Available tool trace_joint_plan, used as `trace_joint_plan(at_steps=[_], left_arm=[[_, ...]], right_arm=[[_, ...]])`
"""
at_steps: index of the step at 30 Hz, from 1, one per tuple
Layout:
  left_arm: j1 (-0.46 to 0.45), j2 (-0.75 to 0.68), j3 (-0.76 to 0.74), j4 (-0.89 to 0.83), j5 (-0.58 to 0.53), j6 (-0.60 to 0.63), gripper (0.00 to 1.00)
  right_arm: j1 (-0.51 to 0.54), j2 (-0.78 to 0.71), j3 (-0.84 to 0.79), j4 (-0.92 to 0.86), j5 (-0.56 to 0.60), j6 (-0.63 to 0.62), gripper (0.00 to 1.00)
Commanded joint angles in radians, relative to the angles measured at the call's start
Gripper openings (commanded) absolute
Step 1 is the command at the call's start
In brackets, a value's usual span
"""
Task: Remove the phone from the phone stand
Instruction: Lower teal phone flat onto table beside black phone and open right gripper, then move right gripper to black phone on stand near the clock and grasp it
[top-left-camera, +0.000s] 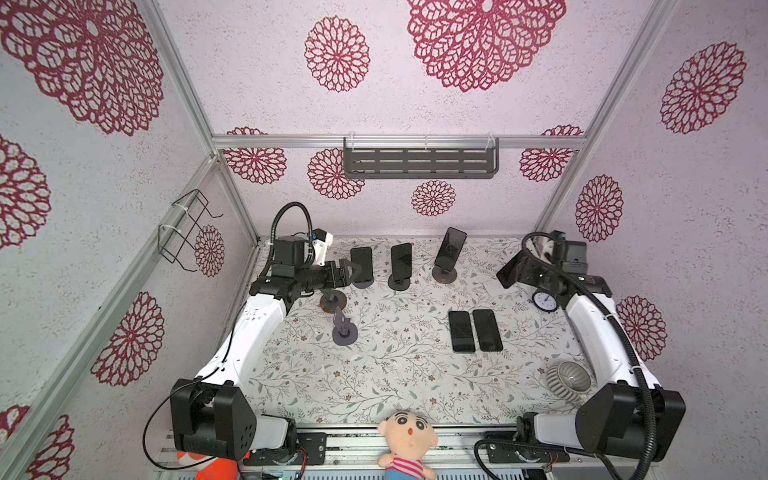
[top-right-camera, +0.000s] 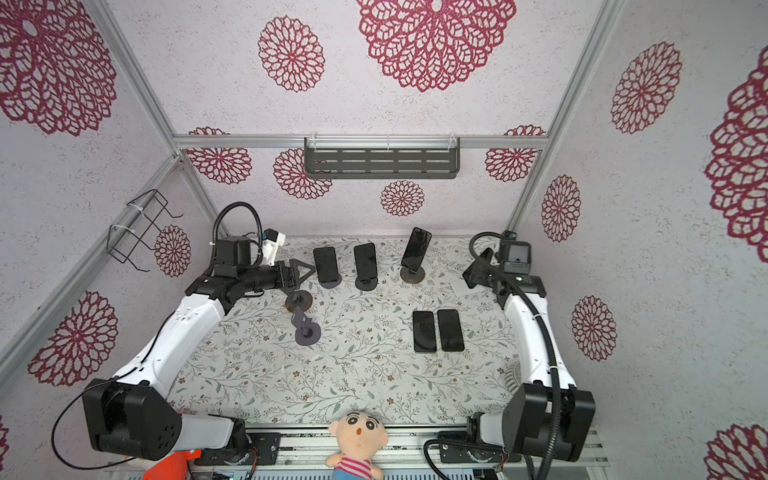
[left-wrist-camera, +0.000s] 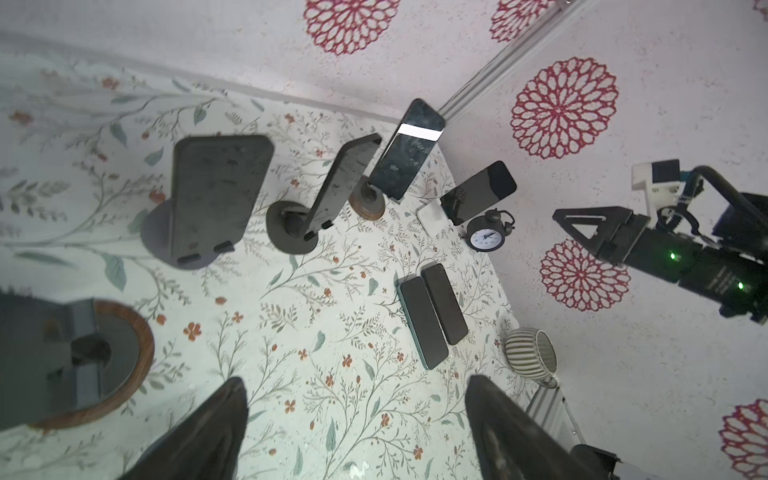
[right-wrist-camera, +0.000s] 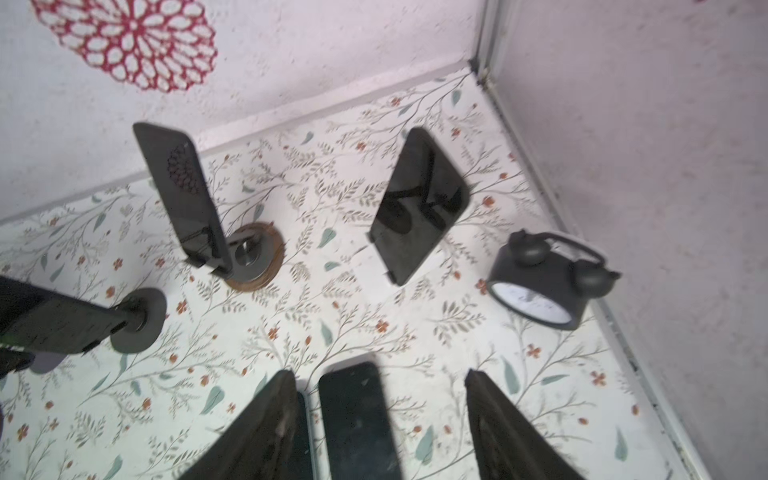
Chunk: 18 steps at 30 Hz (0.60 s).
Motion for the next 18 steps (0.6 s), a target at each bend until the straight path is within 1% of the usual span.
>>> trace_joint_plan(at_steps=[1,3,5,7,9,13,18], left_arm=[[-0.055,0.046,0.100,-0.064,-0.009,0.110,0.86],[-0.071,0.068,0.123,-0.071,0.037,0.124,0.86],[-0.073,0.068,0.075,-0.016,0.079,0.115,0.86],[-0.073,0.057,0.026,0.020,0.089,0.117,0.86],[-0.075,0.050,0.006,0.008,0.093,0.139,0.86],[-0.078,0.043,0.000,-0.005,0.101,0.158,0.86],[-0.079,0.049,0.002,-0.015,0.097,0.163,0.86]], right_arm=[[-0.088,0.041,0.037,0.058,-0.194,-0.070,0.65],[-0.137,0.076,0.044,0.093,-0.279,-0.084,0.60],[-0.169,0.119,0.050,0.119,-0.356,-0.104,0.52],[-0.172,0.158,0.069,0.114,-0.376,-0.135,0.52],[-0.174,0.197,0.088,0.111,-0.373,-0.161,0.52],[-0.188,0.268,0.122,0.127,-0.384,-0.187,0.54],[-0.193,0.345,0.157,0.153,-0.394,-0.186,0.53]])
